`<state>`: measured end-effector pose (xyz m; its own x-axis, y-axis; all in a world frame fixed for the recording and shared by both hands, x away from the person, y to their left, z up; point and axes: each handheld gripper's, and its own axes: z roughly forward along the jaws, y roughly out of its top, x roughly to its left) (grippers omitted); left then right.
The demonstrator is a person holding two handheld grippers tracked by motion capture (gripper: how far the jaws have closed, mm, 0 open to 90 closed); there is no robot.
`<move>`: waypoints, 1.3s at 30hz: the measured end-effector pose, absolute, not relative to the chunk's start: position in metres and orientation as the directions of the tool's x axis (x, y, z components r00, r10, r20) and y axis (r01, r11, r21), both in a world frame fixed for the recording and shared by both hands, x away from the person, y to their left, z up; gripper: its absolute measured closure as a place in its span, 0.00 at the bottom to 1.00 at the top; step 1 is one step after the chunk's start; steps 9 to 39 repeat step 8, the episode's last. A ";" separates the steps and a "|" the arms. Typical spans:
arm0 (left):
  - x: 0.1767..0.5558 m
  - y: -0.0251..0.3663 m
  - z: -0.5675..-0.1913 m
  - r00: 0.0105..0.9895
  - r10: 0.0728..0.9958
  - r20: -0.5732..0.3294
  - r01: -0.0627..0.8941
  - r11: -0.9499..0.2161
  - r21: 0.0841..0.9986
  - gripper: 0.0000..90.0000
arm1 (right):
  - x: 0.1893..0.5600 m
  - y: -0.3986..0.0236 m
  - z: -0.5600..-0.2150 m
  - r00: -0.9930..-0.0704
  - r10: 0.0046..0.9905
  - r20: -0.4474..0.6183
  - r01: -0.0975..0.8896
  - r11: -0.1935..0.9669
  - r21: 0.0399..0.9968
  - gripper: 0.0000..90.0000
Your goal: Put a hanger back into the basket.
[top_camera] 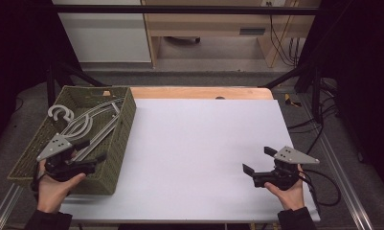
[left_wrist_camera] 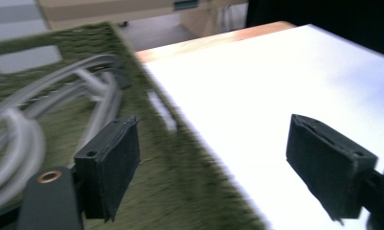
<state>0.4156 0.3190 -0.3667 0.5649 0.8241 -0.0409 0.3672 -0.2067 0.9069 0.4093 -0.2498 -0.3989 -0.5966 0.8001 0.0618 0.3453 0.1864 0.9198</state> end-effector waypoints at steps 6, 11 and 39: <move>0.411 0.305 -0.379 0.611 0.791 -0.033 0.344 -0.228 0.911 0.15 | 0.408 -0.253 -0.398 -0.598 0.798 0.075 0.336 0.164 0.927 0.01; 0.409 0.302 -0.382 0.618 0.785 -0.026 0.332 -0.231 0.915 0.13 | 0.407 -0.254 -0.398 -0.587 0.806 0.083 0.331 0.146 0.932 0.01; 0.409 0.302 -0.382 0.618 0.785 -0.026 0.332 -0.231 0.915 0.13 | 0.407 -0.254 -0.398 -0.587 0.806 0.083 0.331 0.146 0.932 0.01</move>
